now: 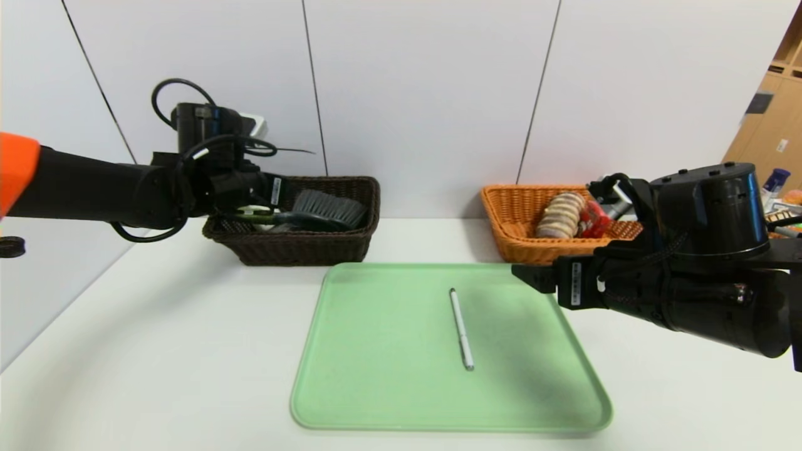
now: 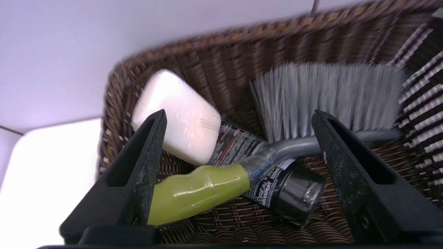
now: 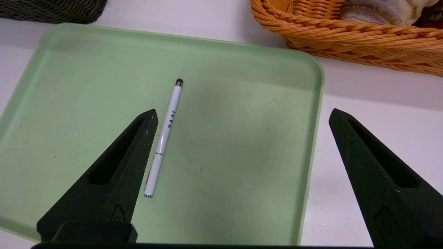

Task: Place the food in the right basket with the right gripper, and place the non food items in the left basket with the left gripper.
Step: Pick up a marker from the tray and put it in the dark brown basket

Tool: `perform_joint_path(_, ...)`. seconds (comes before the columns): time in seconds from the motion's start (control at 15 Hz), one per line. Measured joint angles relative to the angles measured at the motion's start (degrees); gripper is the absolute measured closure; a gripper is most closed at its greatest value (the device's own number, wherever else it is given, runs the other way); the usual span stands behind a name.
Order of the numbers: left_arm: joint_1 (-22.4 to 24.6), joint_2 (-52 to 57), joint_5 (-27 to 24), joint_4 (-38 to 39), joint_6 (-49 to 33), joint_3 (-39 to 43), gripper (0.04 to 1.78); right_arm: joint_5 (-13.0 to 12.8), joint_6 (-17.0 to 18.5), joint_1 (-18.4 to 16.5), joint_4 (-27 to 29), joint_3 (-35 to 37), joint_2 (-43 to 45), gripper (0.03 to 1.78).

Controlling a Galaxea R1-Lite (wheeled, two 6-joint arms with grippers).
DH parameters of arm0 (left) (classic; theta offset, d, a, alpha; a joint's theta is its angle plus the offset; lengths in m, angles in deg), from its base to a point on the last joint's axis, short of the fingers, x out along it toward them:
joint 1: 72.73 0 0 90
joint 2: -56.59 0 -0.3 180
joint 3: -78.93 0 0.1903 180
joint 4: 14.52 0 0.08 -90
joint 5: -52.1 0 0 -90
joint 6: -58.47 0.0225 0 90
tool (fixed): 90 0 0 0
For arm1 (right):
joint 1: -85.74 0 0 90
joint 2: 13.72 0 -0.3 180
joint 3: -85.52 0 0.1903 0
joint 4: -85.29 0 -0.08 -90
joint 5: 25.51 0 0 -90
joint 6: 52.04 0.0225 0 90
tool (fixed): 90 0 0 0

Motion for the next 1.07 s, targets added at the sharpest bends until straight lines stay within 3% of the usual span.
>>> perform_joint_path(0.4,0.91,14.7,-0.18,-16.19,-5.94,0.15,0.22,-0.94,-0.02,2.1,0.85,-2.54,-2.38,0.1)
perform_joint_path(0.73,1.91,30.46,-0.29,-18.57,-10.44,20.8,0.17,-3.75,1.49,4.44,6.62,-7.8,-7.41,0.1)
perform_joint_path(1.07,2.12,42.11,-0.11,-12.68,-13.43,40.22,0.15,-4.04,8.68,7.55,18.57,-19.08,-16.96,0.1)
